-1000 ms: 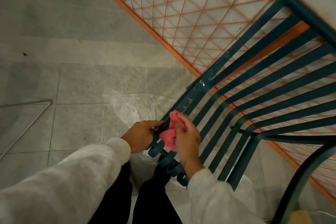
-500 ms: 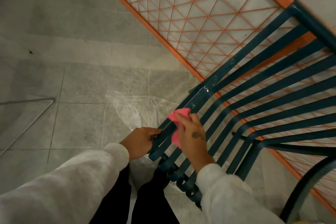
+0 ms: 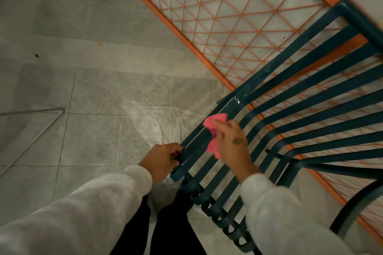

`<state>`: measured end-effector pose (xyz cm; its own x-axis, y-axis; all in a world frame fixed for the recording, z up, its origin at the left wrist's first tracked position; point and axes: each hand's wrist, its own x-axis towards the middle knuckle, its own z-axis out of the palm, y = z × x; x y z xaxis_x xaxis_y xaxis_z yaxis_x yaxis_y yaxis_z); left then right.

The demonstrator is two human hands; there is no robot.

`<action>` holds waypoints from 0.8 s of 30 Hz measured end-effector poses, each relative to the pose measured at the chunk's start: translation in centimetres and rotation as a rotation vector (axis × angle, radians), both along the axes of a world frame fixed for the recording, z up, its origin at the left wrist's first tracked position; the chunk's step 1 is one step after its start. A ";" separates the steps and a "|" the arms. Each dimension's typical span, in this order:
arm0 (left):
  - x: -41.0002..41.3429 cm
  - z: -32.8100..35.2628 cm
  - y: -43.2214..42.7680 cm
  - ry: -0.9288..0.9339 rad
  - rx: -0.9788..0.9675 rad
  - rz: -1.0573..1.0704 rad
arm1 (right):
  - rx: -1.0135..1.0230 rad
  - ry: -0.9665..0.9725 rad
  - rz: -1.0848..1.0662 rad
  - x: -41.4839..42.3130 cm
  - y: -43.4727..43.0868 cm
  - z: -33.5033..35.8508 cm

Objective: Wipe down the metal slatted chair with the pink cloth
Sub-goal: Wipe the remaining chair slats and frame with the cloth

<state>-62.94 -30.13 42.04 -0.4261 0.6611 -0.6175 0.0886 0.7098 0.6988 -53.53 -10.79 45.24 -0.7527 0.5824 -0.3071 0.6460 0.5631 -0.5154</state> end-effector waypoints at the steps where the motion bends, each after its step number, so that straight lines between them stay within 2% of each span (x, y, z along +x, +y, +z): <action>1: 0.0 0.0 0.0 0.008 -0.005 -0.010 | 0.011 -0.005 -0.068 -1.0 1.3 0.3; 3: -0.1 -0.2 0.0 0.006 -0.010 -0.007 | 0.019 0.001 -0.128 -2.3 2.5 0.2; 6: -0.2 -0.2 0.1 -0.009 -0.015 0.003 | -0.010 0.066 -0.141 -1.4 -0.2 0.0; 10: -0.1 -0.1 0.2 -0.003 -0.018 0.015 | -0.111 0.133 0.007 2.6 -5.6 -1.5; 13: -0.3 0.2 0.9 0.034 -0.016 0.023 | -0.181 0.097 0.136 3.4 -4.5 -1.4; 16: -0.1 0.4 1.8 0.037 0.006 0.068 | -0.065 0.033 0.259 2.1 -0.2 -0.9; 18: 0.1 0.7 2.2 0.047 0.000 0.091 | 0.019 -0.003 0.209 0.3 3.3 -0.4; 20: 0.1 0.7 2.3 0.033 -0.008 0.108 | 0.214 -0.127 0.196 -2.3 5.9 0.1; 22: 0.2 0.6 2.1 0.024 -0.012 0.117 | 0.447 -0.259 0.338 -4.7 6.4 0.7; 24: 0.4 0.5 2.0 0.030 -0.008 0.128 | 0.464 -0.349 0.453 -6.2 4.8 1.0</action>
